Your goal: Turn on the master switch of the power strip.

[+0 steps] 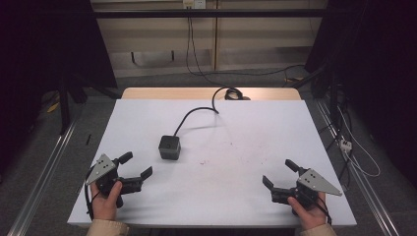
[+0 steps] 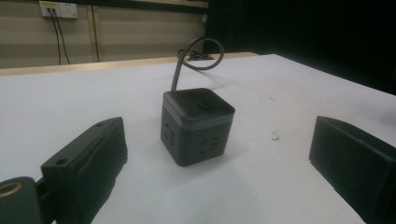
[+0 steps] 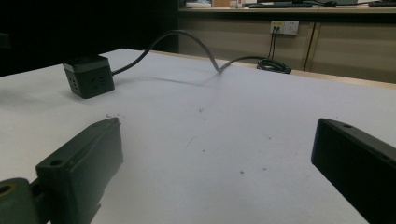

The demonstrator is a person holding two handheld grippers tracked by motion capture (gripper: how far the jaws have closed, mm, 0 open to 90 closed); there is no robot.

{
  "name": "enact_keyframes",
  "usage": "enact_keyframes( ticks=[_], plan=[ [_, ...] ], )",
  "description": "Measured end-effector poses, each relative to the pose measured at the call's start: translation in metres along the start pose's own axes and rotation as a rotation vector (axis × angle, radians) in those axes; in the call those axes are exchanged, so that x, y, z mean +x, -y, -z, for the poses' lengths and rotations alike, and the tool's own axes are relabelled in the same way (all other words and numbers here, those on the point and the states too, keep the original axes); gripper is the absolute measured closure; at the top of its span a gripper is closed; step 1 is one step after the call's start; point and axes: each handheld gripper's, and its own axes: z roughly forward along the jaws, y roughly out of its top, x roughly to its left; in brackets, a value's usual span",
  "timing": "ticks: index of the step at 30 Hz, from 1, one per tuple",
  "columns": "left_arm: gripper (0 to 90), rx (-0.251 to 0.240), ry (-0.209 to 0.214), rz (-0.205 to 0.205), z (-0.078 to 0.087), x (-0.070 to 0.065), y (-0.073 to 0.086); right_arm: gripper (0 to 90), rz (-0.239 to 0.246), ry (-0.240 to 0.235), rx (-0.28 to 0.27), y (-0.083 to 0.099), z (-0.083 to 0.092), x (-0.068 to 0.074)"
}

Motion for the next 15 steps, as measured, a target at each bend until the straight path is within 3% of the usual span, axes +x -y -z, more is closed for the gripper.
enact_keyframes(
  ticks=[15],
  plan=[
    [4.0, -0.001, 0.019, -0.008, -0.0077, -0.0008, -0.0036, 1.6, 0.001, 0.001, -0.005, -0.0002, 0.0007, 0.0001]
  ],
)
